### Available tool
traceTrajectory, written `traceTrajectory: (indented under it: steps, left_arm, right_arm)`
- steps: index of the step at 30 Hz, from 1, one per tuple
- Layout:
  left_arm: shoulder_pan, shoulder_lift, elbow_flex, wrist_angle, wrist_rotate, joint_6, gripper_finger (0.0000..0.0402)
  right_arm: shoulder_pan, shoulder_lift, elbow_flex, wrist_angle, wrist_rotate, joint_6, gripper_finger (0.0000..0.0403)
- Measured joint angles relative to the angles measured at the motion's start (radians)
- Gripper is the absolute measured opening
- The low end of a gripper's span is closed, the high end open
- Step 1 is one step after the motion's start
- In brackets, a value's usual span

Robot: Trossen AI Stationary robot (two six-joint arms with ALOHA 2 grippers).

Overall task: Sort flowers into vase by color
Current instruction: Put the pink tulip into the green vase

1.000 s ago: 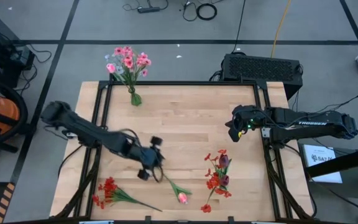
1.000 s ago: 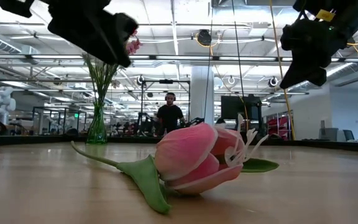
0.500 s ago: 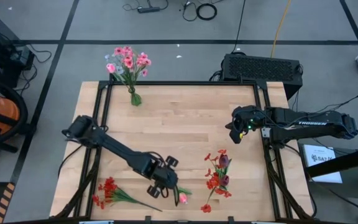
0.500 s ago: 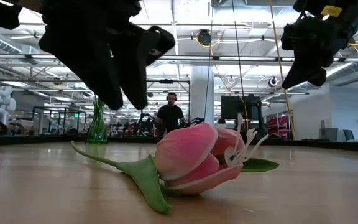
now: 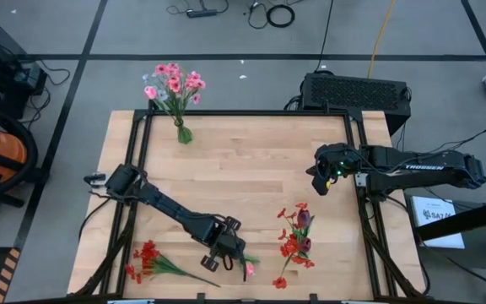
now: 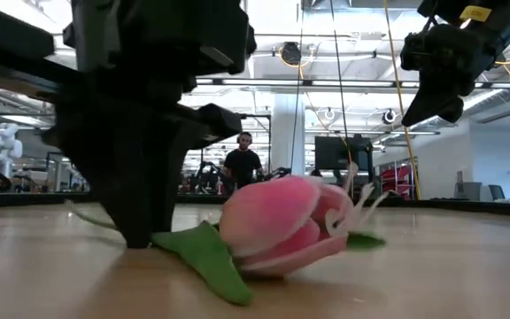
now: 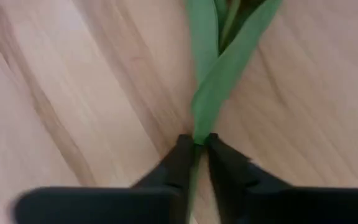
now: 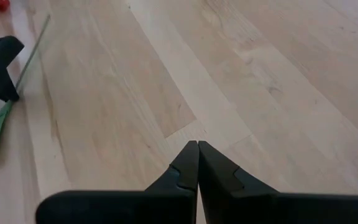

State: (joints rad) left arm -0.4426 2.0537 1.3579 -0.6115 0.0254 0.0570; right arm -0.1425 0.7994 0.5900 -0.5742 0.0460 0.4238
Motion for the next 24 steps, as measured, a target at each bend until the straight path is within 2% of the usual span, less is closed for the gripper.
traceTrajectory:
  steps: [2, 5, 10, 14, 17, 19, 22, 24]
  left_arm:
    - [0.011, -0.015, -0.003, -0.004, 0.011, -0.030, 0.0016]
    - [0.024, -0.040, -0.009, -0.020, -0.023, -0.082, 0.0008]
    - [0.045, -0.156, -0.010, -0.052, -0.189, -0.167, 0.0003]
    - [0.056, -0.302, -0.081, 0.001, -0.364, -0.239, 0.0002]
    - [0.059, -0.440, -0.189, 0.114, -0.506, -0.285, 0.0002]
    - [0.058, -0.530, -0.280, 0.231, -0.557, -0.303, 0.0001]
    - [0.056, -0.651, -0.423, 0.452, -0.625, -0.311, 0.0001]
    - [0.057, -0.721, -0.523, 0.621, -0.730, -0.311, 0.0001]
  right_arm:
    - [0.000, 0.000, 0.000, -0.004, 0.000, -0.008, 0.0000]
    - [0.000, 0.000, 0.000, -0.004, 0.000, -0.017, 0.0000]
    - [0.000, 0.000, 0.000, -0.004, 0.000, -0.017, 0.0000]
    - [0.000, 0.000, 0.000, -0.005, 0.000, -0.019, 0.0000]
    - [0.000, 0.000, 0.000, -0.005, 0.000, -0.021, 0.0000]
    - [0.000, 0.000, 0.000, -0.006, 0.000, -0.022, 0.0000]
    - [0.000, 0.000, 0.000, -0.006, 0.000, -0.026, 0.0000]
    - [0.000, 0.000, 0.000, -0.006, 0.001, -0.025, 0.0000]
